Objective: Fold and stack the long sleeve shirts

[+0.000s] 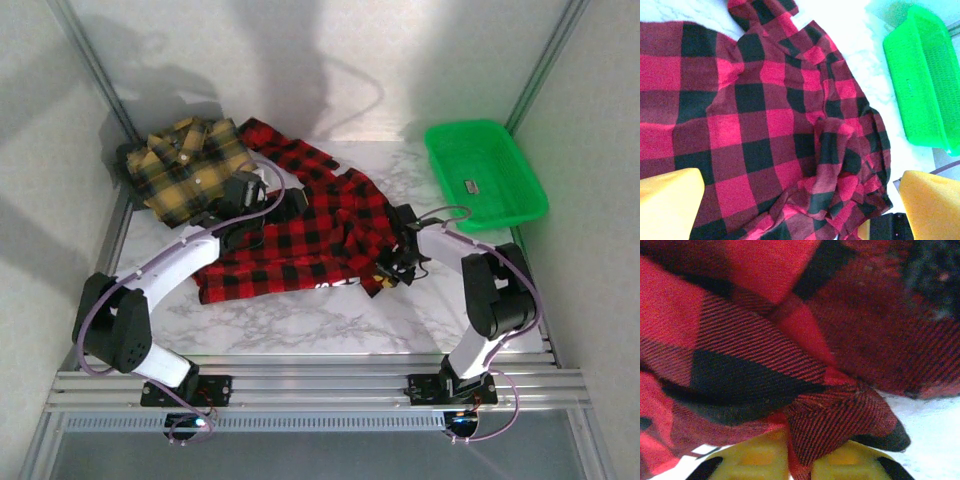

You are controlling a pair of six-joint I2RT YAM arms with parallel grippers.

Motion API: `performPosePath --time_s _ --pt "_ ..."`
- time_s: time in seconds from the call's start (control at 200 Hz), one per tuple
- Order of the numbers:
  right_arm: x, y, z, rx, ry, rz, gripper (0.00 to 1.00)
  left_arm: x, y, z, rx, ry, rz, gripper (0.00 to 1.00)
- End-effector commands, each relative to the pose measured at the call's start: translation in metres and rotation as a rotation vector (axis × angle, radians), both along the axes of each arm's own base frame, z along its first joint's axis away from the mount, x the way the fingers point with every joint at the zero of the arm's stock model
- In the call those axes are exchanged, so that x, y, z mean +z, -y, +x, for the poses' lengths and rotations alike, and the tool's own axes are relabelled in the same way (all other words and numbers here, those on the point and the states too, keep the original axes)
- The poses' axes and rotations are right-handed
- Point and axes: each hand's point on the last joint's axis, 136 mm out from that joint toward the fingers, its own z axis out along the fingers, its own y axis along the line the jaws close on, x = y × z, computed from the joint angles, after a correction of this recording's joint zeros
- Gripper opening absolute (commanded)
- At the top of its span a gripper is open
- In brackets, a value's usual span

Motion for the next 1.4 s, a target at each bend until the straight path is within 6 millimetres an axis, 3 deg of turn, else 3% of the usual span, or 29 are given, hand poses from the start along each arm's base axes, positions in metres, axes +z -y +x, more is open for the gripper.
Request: performPosePath --time_s 0.0,0.135,0.26,0.33,0.415,0.576,0.726,0.806,0.916,1.001,1.131,1.281,1.397 --pt "0.064 -0.011 0.024 0.025 0.122 0.067 0.14 0.017 -0.002 0.006 0.005 0.044 0.032 1.0" --pt "0.095 -0.021 0.025 0.066 0.128 0.121 0.14 0.011 -0.001 0.01 0.006 0.036 0.035 1.0" --pt "0.092 -0.022 0.017 0.068 0.097 0.13 0.16 0.003 0.003 0.013 -0.001 0.023 0.03 1.0" --pt "0.083 -0.018 0.009 0.054 0.073 0.119 0.13 -0.002 0.005 0.014 -0.009 0.012 0.026 1.0" --pt "0.086 -0.023 0.012 0.039 0.105 0.162 0.08 -0.004 0.007 0.015 -0.011 0.009 0.023 0.99" --pt "0.135 -0.046 0.046 0.072 0.248 0.269 0.03 0.002 0.007 0.018 -0.014 0.026 0.025 1.0" --pt "0.19 -0.074 0.093 0.14 0.432 0.382 0.03 0.004 0.006 0.021 -0.013 0.037 0.041 1.0" --pt "0.217 -0.096 0.118 0.189 0.516 0.479 0.05 0.008 0.005 0.024 -0.012 0.042 0.041 1.0" --pt "0.237 -0.126 0.14 0.284 0.59 0.544 0.07 0.015 0.001 0.027 0.002 0.05 0.03 1.0" --pt "0.239 -0.148 0.15 0.358 0.604 0.584 0.08 0.02 -0.003 0.028 0.012 0.053 0.022 1.0" --pt "0.225 -0.175 0.16 0.43 0.578 0.589 0.1 0.022 -0.012 0.028 0.039 0.048 0.022 1.0" --pt "0.204 -0.196 0.171 0.476 0.551 0.541 0.11 0.015 -0.022 0.028 0.079 0.023 0.037 1.0" --pt "0.201 -0.202 0.176 0.525 0.572 0.504 0.11 0.015 -0.023 0.026 0.077 0.018 0.038 1.0"
